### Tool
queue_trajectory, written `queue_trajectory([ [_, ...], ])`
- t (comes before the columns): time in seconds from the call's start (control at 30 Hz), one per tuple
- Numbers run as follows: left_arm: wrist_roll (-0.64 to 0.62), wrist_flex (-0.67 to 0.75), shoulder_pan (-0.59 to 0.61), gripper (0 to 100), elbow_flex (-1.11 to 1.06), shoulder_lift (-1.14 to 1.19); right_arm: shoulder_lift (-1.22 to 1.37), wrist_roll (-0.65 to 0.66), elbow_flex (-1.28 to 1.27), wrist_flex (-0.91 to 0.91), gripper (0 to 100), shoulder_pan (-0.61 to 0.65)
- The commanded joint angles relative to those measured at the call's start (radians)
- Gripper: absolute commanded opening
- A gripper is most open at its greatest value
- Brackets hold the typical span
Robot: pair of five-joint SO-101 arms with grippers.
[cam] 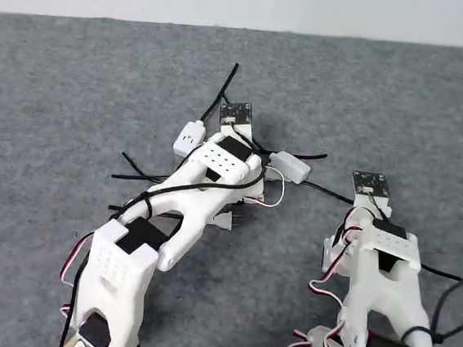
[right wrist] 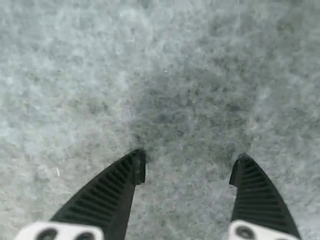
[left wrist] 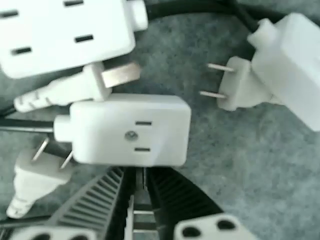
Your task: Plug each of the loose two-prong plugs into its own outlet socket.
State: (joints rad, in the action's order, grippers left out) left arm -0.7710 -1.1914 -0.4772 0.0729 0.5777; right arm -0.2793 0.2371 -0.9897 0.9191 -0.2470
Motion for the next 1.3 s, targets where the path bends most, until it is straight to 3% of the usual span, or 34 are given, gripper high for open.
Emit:
queue_trajectory([
  [0.0, 0.014, -0.041, -0.003, 1, 0.018, -0.011, 0.002, 0.012, 0.052, -0.013, 26.6, 0.012],
  [0.2, 0.051, 0.063, -0.002, 2, -0.119, -0.164, 0.002, 0.012, 0.049, -0.015, 26.6, 0.033],
  [0.33, 0.034, 0.146, 0.008, 9, -0.231, -0.345, 0.002, 0.012, 0.041, -0.016, 26.6, 0.051],
  [0.43, -0.081, 0.235, 0.052, 20, -0.309, -0.411, 0.002, 0.012, 0.04, -0.016, 26.6, 0.051],
  [0.6, -0.247, 0.319, 0.107, 47, -0.343, -0.345, 0.002, 0.054, 0.038, -0.012, 26.6, 0.054],
  [1.13, -0.315, -0.034, 0.054, 44, 0.002, -0.018, 0.002, 0.107, 0.038, -0.01, 26.6, 0.056],
  [1.27, -0.207, -0.041, -0.008, 44, 0.001, -0.018, 0.002, 0.109, 0.038, -0.008, 26.6, 0.076],
])
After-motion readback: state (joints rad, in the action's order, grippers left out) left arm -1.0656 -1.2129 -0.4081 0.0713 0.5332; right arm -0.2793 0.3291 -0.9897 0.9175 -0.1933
